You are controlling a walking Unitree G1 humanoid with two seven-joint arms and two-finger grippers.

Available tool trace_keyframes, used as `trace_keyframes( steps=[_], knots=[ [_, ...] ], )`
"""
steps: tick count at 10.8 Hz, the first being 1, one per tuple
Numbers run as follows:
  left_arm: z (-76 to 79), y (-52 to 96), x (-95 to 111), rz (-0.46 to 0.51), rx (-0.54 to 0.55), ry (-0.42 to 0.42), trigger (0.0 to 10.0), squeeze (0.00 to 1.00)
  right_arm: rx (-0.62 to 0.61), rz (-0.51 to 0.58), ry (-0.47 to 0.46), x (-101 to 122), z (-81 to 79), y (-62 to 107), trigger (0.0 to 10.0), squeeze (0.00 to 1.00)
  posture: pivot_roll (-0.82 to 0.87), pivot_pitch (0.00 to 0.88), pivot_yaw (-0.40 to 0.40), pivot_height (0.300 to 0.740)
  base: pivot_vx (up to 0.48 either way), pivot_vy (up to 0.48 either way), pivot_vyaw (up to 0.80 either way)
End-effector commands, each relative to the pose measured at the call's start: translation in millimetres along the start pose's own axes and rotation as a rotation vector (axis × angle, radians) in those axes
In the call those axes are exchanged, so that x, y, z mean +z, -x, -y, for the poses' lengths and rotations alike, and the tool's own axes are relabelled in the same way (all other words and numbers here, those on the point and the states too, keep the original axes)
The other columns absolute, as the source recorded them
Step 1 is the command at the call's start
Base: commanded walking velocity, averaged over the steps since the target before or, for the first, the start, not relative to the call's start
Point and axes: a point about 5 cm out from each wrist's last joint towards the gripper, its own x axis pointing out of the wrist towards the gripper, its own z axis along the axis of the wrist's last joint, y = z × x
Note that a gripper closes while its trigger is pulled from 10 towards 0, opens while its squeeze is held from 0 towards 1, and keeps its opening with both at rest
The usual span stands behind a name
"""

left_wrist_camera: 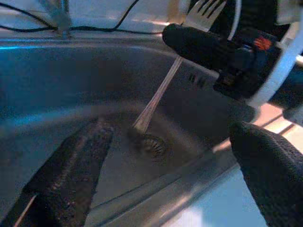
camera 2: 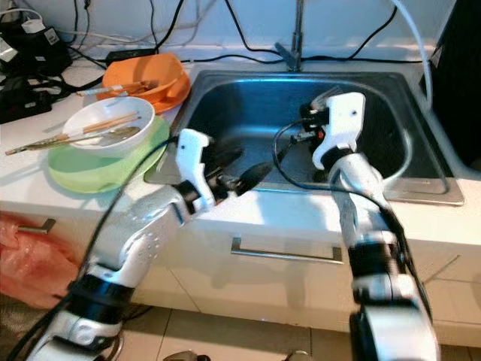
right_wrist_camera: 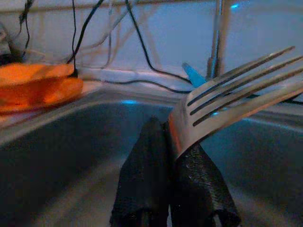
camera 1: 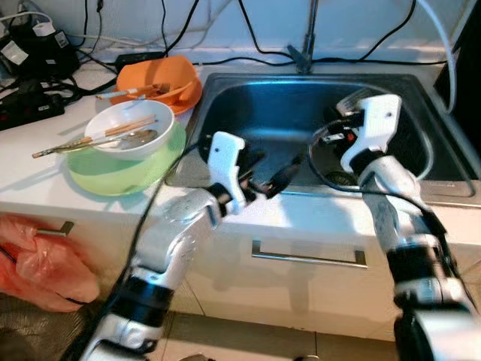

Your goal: Kitchen organization

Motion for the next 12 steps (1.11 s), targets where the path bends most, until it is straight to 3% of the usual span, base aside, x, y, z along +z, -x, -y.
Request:
trace_keyframes(
  steps=[1, 5, 6, 7, 8, 9, 10, 12],
  knots=[
    [0.7, 4.0, -1, -0.018, -0.007, -0.022, 10.0, 1.00, 0.020, 0.001, 0.032, 1, 1.1, -4.7, 0.0, 0.00, 0.13, 0.101, 0.123, 0.740, 0.000, 0.000, 0.00],
    [3.3, 6.8, 2, -0.049, -0.022, -0.088, 10.0, 1.00, 0.064, -0.118, 0.057, -15, 11.2, -15.2, 0.0, 0.00, 0.17, 0.111, 0.135, 0.740, 0.000, 0.000, 0.00],
    [2.4, 7.7, 1, -0.057, -0.023, -0.095, 10.0, 1.00, 0.097, -0.148, 0.065, -19, 9.7, -16.2, 0.6, 0.00, 0.17, 0.111, 0.136, 0.740, 0.000, 0.000, 0.00],
    [0.0, 8.4, 2, -0.062, -0.017, -0.101, 10.0, 1.00, 0.111, -0.171, 0.073, -21, 9.5, -16.6, 3.1, 0.00, 0.17, 0.111, 0.136, 0.740, 0.000, 0.000, 0.00],
    [-1.3, 8.7, 2, -0.063, -0.012, -0.104, 10.0, 1.00, 0.116, -0.177, 0.077, -22, 9.6, -16.9, 4.8, 0.00, 0.17, 0.111, 0.136, 0.740, 0.000, 0.000, 0.00],
    [-1.6, 8.3, 2, -0.067, -0.009, -0.110, 10.0, 1.00, 0.125, -0.189, 0.077, -23, 10.3, -17.0, 9.5, 1.00, 0.17, 0.108, 0.137, 0.740, 0.000, 0.000, 0.00],
    [-1.0, 7.6, 1, -0.070, -0.013, -0.119, 10.0, 1.00, 0.125, -0.194, 0.083, -23, 11.4, -16.9, 10.0, 1.00, 0.17, 0.106, 0.137, 0.740, 0.000, 0.000, 0.00],
    [-1.1, 5.6, 1, -0.070, -0.013, -0.127, 10.0, 1.00, 0.122, -0.195, 0.094, -23, 13.6, -16.2, 10.0, 1.00, 0.16, 0.100, 0.134, 0.740, 0.000, 0.000, 0.00]
  ],
)
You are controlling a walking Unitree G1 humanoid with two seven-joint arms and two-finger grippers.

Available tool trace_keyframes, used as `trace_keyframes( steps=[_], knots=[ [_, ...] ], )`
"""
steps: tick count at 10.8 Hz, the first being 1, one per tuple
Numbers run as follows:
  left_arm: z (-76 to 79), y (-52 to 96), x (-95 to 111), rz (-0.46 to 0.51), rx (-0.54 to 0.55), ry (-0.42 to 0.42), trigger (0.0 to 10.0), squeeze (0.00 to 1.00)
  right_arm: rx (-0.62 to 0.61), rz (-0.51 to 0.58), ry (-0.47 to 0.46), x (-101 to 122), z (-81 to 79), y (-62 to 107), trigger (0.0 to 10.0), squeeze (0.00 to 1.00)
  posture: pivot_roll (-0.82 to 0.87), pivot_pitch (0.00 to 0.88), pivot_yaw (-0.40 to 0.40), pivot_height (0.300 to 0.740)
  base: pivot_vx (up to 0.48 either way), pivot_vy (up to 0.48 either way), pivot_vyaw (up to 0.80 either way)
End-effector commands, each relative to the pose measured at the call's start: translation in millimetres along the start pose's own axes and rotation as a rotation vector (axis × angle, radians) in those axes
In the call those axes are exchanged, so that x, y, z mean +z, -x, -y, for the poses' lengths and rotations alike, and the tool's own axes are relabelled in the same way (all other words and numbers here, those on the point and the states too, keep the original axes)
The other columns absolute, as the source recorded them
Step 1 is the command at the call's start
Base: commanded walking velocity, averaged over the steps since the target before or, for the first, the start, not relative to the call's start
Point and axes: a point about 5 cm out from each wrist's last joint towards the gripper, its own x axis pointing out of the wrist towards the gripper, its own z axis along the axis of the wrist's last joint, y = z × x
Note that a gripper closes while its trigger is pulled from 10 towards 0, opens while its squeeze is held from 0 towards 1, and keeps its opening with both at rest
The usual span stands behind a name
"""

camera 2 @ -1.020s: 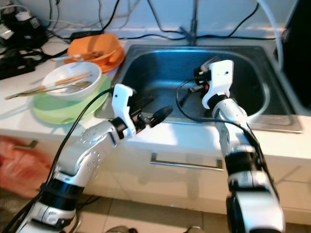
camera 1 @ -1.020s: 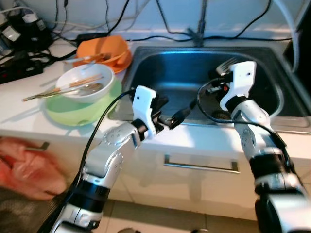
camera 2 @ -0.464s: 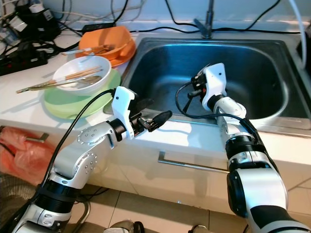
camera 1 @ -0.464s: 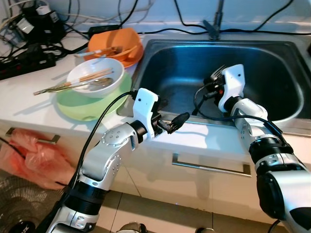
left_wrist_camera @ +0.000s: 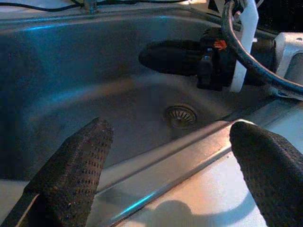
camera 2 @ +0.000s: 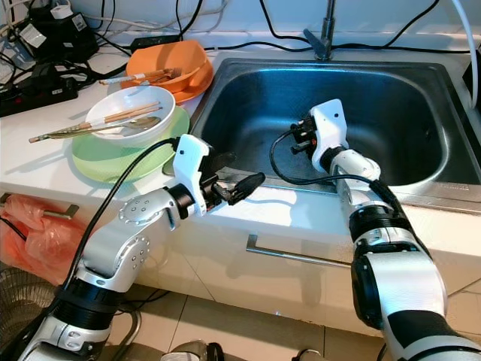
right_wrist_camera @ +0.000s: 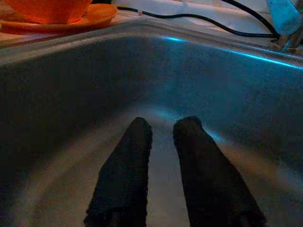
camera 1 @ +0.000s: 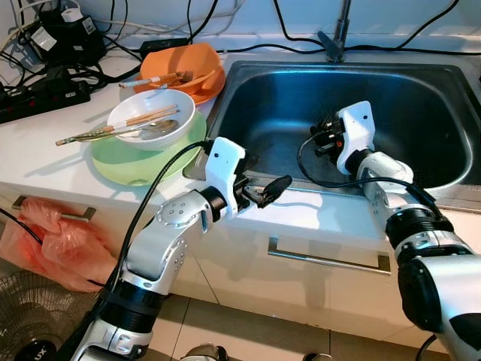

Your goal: Kitchen organization

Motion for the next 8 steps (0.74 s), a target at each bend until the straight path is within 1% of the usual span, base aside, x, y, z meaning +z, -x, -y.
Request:
trace_keyframes(
  steps=[1, 2, 3, 4, 5, 6, 7, 8],
  knots=[
    [-1.5, -1.0, 2, -0.002, 0.000, -0.022, 10.0, 0.62, 0.011, 0.009, 0.005, 2, 0.1, -0.4, 10.0, 1.00, 0.16, 0.097, 0.132, 0.740, 0.000, 0.000, 0.00],
    [-3.4, -1.7, 1, 0.004, 0.025, -0.023, 10.0, 0.00, 0.026, 0.016, -0.010, 1, -0.8, 0.1, 10.0, 1.00, 0.15, 0.093, 0.128, 0.740, 0.000, 0.000, 0.00],
    [-6.2, -1.5, 1, 0.009, 0.049, -0.034, 10.0, 0.00, 0.027, 0.019, -0.008, 1, -0.8, 0.0, 10.0, 1.00, 0.15, 0.090, 0.126, 0.740, 0.000, 0.000, 0.00],
    [-14.5, -1.1, 5, 0.027, 0.118, -0.057, 10.0, 0.00, 0.022, 0.044, -0.014, 6, 0.1, -0.9, 10.0, 1.00, 0.15, 0.089, 0.124, 0.740, 0.000, 0.000, 0.00],
    [-22.1, 0.2, 9, 0.051, 0.182, -0.082, 10.0, 0.00, 0.017, 0.077, -0.040, 12, 0.5, -2.3, 10.0, 1.00, 0.14, 0.084, 0.121, 0.740, 0.000, 0.000, 0.00],
    [-29.7, 3.0, 14, 0.098, 0.251, -0.091, 10.0, 1.00, 0.013, 0.129, -0.087, 22, -0.5, -4.6, 10.0, 1.00, 0.14, 0.084, 0.121, 0.740, 0.000, 0.000, 0.00],
    [-33.1, 4.9, 14, 0.119, 0.279, -0.081, 10.0, 1.00, 0.019, 0.174, -0.138, 28, -4.0, -6.3, 10.0, 1.00, 0.14, 0.078, 0.118, 0.740, 0.000, 0.000, 0.00],
    [-37.2, 7.7, 16, 0.118, 0.286, -0.093, 10.0, 1.00, 0.025, 0.201, -0.160, 30, -7.2, -6.6, 10.0, 1.00, 0.14, 0.078, 0.118, 0.740, 0.000, 0.000, 0.00]
  ],
)
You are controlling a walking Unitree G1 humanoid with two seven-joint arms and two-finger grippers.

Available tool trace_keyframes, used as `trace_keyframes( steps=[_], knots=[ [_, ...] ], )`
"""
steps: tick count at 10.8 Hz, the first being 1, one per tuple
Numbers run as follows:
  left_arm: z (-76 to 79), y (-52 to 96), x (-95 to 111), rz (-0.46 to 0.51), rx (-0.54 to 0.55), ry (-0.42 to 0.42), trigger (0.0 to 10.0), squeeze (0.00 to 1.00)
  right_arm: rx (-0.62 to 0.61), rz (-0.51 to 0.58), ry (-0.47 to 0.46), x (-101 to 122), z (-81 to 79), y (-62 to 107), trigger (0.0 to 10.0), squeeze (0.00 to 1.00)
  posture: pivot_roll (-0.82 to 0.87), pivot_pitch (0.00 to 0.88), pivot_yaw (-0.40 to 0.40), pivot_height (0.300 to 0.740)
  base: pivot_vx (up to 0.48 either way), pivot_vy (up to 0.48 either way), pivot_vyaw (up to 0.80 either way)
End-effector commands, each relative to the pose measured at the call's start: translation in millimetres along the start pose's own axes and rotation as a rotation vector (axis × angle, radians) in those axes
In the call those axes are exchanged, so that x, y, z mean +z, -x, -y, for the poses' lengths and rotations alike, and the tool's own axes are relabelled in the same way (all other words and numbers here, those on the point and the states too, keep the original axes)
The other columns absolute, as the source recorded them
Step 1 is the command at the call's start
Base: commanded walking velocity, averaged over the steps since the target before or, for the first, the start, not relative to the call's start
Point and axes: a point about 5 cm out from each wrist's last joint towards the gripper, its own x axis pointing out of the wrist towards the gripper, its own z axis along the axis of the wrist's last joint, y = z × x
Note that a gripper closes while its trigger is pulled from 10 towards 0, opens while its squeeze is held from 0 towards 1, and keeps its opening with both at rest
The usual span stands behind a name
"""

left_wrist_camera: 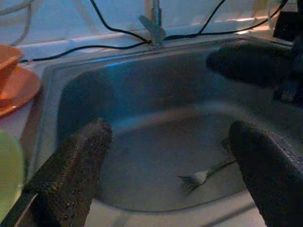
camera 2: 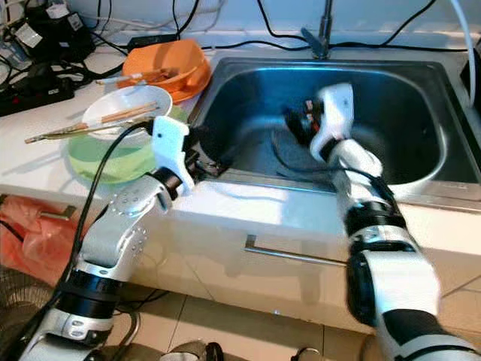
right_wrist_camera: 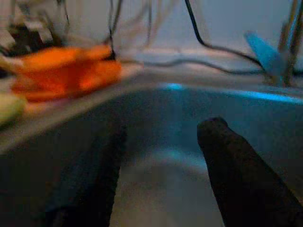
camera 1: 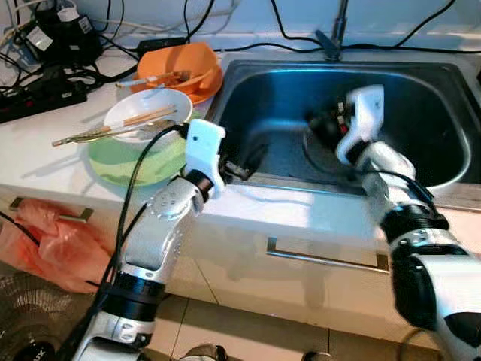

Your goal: Kitchen organization

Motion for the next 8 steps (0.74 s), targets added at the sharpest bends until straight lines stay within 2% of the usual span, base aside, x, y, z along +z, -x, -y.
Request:
trace_keyframes(
  steps=[1, 2, 3, 4, 5, 6, 8],
  knots=[
    [-9.9, 2.8, 6, 0.034, 0.042, -0.061, 10.0, 1.00, 0.014, 0.046, -0.028, 2, -6.8, 0.4, 10.0, 1.00, 0.14, 0.074, 0.119, 0.740, 0.000, 0.000, 0.00],
    [-12.6, 4.8, 12, 0.087, 0.074, -0.113, 10.0, 1.00, 0.030, 0.080, -0.050, 3, -14.0, 1.9, 10.0, 1.00, 0.14, 0.072, 0.118, 0.740, 0.000, 0.000, 0.00],
    [-21.8, 10.3, 17, 0.121, 0.192, -0.167, 10.0, 1.00, 0.050, 0.100, -0.061, 3, -27.0, 8.1, 10.0, 1.00, 0.14, 0.069, 0.115, 0.740, 0.000, 0.000, 0.00],
    [-24.9, 14.4, 18, 0.135, 0.230, -0.225, 10.0, 1.00, 0.113, 0.100, -0.081, 3, -36.9, 12.4, 10.0, 1.00, 0.14, 0.067, 0.115, 0.740, 0.000, 0.000, 0.00],
    [-31.1, 20.8, 19, 0.157, 0.300, -0.242, 10.0, 1.00, 0.184, 0.113, -0.101, 6, -48.6, 20.1, 10.0, 1.00, 0.14, 0.066, 0.113, 0.740, 0.000, 0.000, 0.00],
    [-45.2, 31.9, 22, 0.193, 0.435, -0.254, 10.0, 1.00, 0.259, 0.114, -0.136, 10, -59.8, 33.5, 10.0, 1.00, 0.14, 0.066, 0.113, 0.740, 0.000, 0.000, 0.00],
    [-62.4, 44.0, 27, 0.223, 0.579, -0.288, 10.0, 1.00, 0.255, 0.086, -0.136, 10, -57.7, 45.7, 10.0, 0.99, 0.13, 0.068, 0.109, 0.740, 0.000, 0.000, 0.00]
  ],
)
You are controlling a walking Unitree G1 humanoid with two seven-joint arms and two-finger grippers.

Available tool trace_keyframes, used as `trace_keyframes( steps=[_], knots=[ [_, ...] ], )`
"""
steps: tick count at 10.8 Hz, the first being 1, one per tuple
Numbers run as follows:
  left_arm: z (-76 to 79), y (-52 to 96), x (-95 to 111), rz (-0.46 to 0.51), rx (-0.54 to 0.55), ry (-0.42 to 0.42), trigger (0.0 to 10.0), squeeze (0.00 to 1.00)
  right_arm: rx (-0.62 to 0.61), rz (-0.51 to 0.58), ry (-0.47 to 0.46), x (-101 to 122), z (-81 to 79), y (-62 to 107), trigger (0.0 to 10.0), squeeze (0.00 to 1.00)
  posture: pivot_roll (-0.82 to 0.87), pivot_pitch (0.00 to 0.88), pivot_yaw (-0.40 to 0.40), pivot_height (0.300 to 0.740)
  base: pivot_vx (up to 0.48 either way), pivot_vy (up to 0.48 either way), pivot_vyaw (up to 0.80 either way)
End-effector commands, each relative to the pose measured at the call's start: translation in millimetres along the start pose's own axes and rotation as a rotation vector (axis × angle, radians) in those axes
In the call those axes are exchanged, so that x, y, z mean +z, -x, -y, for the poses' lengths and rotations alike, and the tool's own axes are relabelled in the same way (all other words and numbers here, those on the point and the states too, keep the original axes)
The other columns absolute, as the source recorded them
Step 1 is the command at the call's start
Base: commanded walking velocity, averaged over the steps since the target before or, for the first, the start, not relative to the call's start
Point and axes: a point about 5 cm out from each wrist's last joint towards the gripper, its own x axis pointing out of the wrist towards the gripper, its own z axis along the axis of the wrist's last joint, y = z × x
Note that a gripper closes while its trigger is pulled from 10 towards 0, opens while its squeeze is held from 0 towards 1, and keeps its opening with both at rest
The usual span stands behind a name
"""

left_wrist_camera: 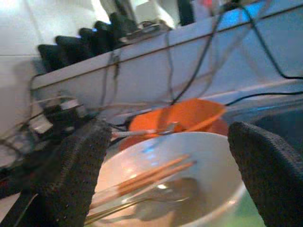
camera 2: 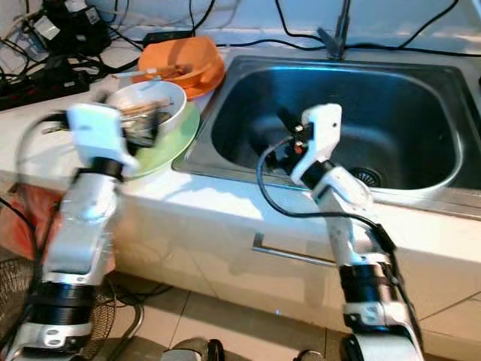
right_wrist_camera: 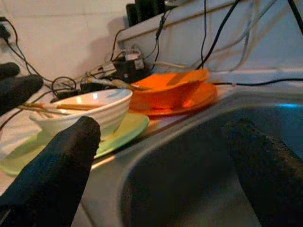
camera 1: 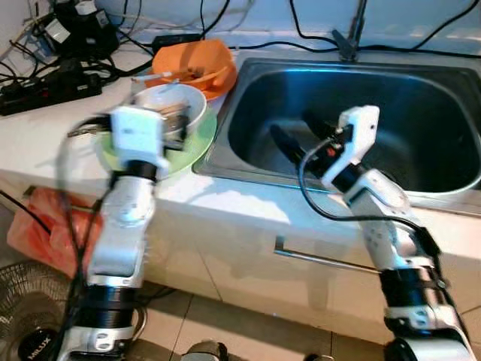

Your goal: Kitchen organization

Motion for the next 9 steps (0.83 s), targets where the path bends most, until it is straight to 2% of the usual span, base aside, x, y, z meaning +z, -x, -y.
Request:
trace_keyframes(
  steps=[1, 3, 4, 5, 7, 8, 9],
  knots=[
    [-9.6, 0.2, -1, 0.000, 0.051, -0.024, 10.0, 1.00, -0.004, 0.010, -0.002, 6, -0.5, 2.5, 10.0, 0.98, 0.13, 0.068, 0.109, 0.740, 0.000, 0.000, 0.00],
    [-15.6, 3.3, -7, -0.021, 0.062, -0.030, 10.0, 1.00, -0.036, -0.002, 0.001, 9, 2.2, 9.8, 10.0, 0.98, 0.13, 0.070, 0.109, 0.740, 0.000, 0.000, 0.00],
    [-22.1, 5.6, -12, -0.055, 0.112, 0.011, 10.0, 0.00, -0.041, -0.008, -0.003, 9, 1.7, 10.9, 10.0, 0.99, 0.13, 0.070, 0.109, 0.740, 0.000, 0.000, 0.00],
    [-25.8, 6.5, -15, -0.080, 0.150, 0.062, 10.0, 0.00, -0.041, -0.013, -0.003, 8, 0.9, 11.4, 10.0, 0.99, 0.13, 0.070, 0.109, 0.740, 0.000, 0.000, 0.00],
    [-37.6, 9.5, -16, -0.086, 0.189, -0.038, 10.0, 0.00, -0.055, -0.025, -0.009, 6, 1.0, 12.6, 10.0, 0.99, 0.13, 0.068, 0.101, 0.740, 0.000, 0.000, 0.00],
    [-39.1, 12.6, -14, -0.063, 0.158, -0.067, 10.0, 0.00, -0.061, -0.029, -0.010, 5, 1.2, 12.7, 10.0, 0.99, 0.13, 0.067, 0.100, 0.740, 0.000, 0.000, 0.00],
    [-40.3, 16.7, -15, -0.063, 0.144, -0.062, 10.0, 0.00, -0.070, -0.032, -0.010, 4, 2.4, 12.8, 10.0, 0.99, 0.14, 0.066, 0.099, 0.740, 0.000, 0.000, 0.00]
  ],
)
